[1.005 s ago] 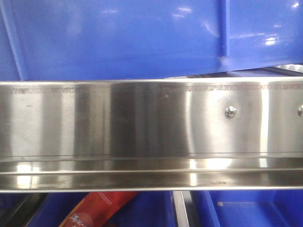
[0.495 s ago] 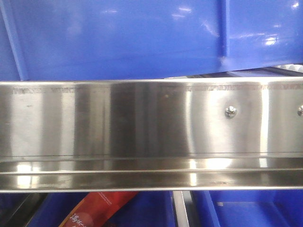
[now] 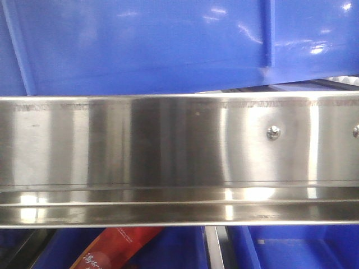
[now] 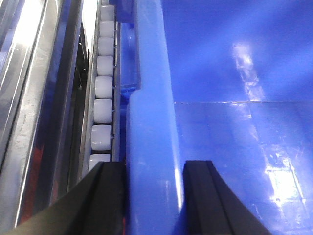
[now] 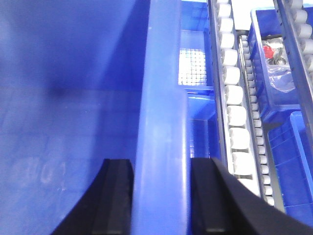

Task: Move blue bin to conveyor side
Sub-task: 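Lift the blue bin with both grippers and pull it off the shelf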

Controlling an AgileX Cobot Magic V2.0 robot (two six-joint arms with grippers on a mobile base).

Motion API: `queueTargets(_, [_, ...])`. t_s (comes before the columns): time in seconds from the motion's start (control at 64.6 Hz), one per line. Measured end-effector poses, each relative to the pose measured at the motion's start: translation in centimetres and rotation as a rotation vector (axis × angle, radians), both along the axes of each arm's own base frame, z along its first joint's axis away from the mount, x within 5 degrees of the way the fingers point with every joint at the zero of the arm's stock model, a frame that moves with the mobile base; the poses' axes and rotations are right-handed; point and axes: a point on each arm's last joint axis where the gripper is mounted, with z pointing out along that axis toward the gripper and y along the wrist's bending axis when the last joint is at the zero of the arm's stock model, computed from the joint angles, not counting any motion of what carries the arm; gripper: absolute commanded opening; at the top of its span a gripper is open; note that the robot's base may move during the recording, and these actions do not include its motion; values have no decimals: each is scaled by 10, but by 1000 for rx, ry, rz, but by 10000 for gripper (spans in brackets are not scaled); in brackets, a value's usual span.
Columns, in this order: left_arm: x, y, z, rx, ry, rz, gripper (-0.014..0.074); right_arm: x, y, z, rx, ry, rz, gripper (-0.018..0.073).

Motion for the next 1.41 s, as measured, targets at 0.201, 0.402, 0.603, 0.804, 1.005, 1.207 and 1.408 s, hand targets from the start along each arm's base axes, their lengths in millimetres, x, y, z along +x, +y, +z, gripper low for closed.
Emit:
queueTargets(0.201, [0, 0, 0, 0, 0, 0, -16, 0, 0, 0, 0, 0, 0, -78])
queueTargets(0.402, [0, 0, 0, 0, 0, 0, -16, 0, 0, 0, 0, 0, 0, -78])
queueTargets(0.603, [-1, 0, 6, 5, 4, -5, -17, -1, 0, 2, 4, -1, -5, -79])
queueTargets(0.804, [-12, 0, 35, 21, -21, -16, -17, -10, -4, 19, 14, -13, -16, -79])
queueTargets(1.005, [-23, -1, 71, 28, -96, -21, -17, -23, -9, 46, 38, -100, -19, -79])
queueTargets(1.207, [-34, -2, 89, 30, -73, -34, -17, -36, -14, 60, 51, -143, -21, -79])
queueTargets(1.408, [-52, -3, 104, 24, -85, -34, -17, -55, -20, 75, 79, -179, -25, -79])
